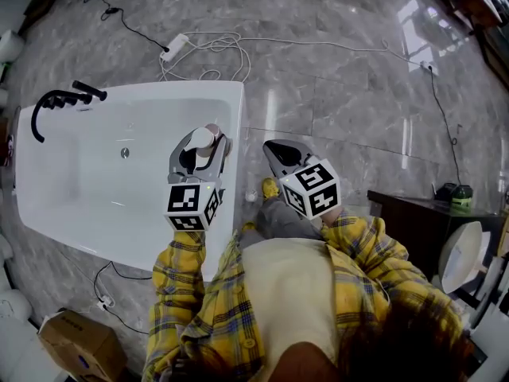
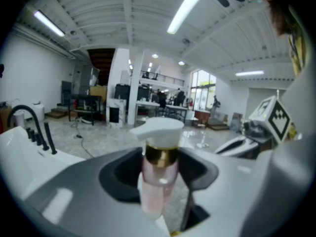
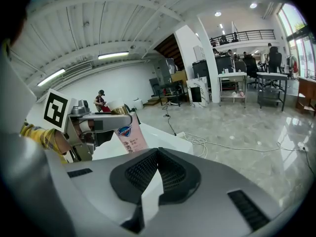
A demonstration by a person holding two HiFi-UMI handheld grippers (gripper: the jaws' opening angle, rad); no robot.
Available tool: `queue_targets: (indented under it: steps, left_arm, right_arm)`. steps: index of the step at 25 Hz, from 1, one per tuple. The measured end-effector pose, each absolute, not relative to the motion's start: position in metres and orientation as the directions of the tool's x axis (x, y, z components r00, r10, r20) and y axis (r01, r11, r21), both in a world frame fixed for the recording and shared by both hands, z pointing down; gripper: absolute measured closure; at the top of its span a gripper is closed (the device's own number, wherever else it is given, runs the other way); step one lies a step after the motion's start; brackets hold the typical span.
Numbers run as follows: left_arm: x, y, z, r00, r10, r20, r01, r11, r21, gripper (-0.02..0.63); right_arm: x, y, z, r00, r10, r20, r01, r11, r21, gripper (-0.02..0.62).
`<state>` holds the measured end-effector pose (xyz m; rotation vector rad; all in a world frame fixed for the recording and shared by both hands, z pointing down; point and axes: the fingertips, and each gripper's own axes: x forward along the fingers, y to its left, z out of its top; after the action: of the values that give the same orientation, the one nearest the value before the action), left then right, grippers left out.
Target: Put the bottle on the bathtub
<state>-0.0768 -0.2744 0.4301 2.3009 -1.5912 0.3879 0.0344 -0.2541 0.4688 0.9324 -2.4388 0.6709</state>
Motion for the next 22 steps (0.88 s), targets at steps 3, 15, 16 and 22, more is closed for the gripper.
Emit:
queue_targets:
  steps: [3,15,16,22]
  left_arm:
    - [-0.078,-0.295,0.436,0.327,-0.86,0.391,-0.944,-0.313,0.101,0.388]
    - [-0.082,-0.368,0.465,0.277,-0.876,0.395,-0.96,-0.273,0.068,0.388]
    - [-0.081,-0.373,0.467,0.277,-0.877,0.392,-0.96,-0.273,0.066,0.388]
    - [-0.081,-0.403,0.483,0.267,-0.88,0.393,-0.963,-0.263,0.066,0.388]
  right_arm:
    - [0.034,-0.267,0.476,-0.679,-0.473,0.561,-0.696,0.659,-0.286,0.581]
    - [0.042,-0.311,0.497,-0.68,-0.455,0.576,-0.694,0.653,-0.303,0.581]
    - [0.043,-0.313,0.499,-0.679,-0.454,0.577,-0.695,0.652,-0.303,0.581]
    - [0.049,-0.323,0.508,-0.672,-0.449,0.589,-0.701,0.644,-0.308,0.581]
